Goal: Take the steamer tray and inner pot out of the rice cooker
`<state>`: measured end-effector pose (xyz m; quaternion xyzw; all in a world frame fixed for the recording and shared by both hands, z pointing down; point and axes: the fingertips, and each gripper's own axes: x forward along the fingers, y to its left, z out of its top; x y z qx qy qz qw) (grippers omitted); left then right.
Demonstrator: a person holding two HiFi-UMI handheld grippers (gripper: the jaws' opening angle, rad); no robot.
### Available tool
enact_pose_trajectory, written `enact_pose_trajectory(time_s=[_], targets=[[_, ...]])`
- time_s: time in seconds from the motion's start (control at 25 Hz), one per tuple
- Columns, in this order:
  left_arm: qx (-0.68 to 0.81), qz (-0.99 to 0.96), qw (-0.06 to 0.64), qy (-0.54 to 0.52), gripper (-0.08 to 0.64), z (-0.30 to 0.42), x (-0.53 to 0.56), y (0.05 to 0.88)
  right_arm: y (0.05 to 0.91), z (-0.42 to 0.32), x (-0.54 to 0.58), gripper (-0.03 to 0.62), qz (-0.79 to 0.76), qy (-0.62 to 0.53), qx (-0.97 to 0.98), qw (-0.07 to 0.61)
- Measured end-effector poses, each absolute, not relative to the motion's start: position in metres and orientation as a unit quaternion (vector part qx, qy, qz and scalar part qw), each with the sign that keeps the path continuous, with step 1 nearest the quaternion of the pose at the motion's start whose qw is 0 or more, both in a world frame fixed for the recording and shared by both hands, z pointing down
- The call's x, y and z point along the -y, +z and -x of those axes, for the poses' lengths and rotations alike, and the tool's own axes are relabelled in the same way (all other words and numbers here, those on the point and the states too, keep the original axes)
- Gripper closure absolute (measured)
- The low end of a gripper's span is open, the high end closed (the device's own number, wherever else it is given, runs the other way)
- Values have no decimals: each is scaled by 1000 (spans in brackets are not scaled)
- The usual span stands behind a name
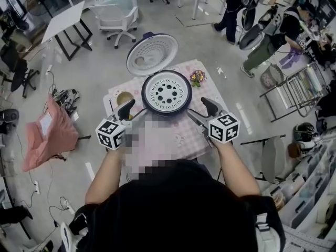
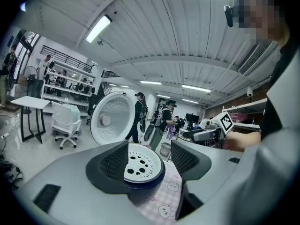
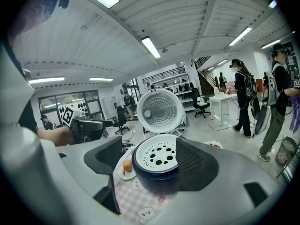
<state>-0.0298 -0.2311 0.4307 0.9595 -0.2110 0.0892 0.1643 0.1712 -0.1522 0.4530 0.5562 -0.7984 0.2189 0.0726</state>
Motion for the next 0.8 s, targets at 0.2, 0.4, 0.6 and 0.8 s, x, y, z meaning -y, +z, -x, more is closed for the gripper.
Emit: enact_pose_trajectory(time_s=[0.2,0.4,0.6,0.8], targets=[[240,-951,170,90,270,37,236,433,465,-174,173,221,-526,221,815,105],[268,-942,180,91,268,41,239,444,487,-166,194,221,-480,221,836,149],[288,-934,193,91,268,39,244,455,515,-151,207,221,-424,226,853,203],[312,-924,204,88,269,41,249,465,545,-132,208,221,-351,217,870,270]])
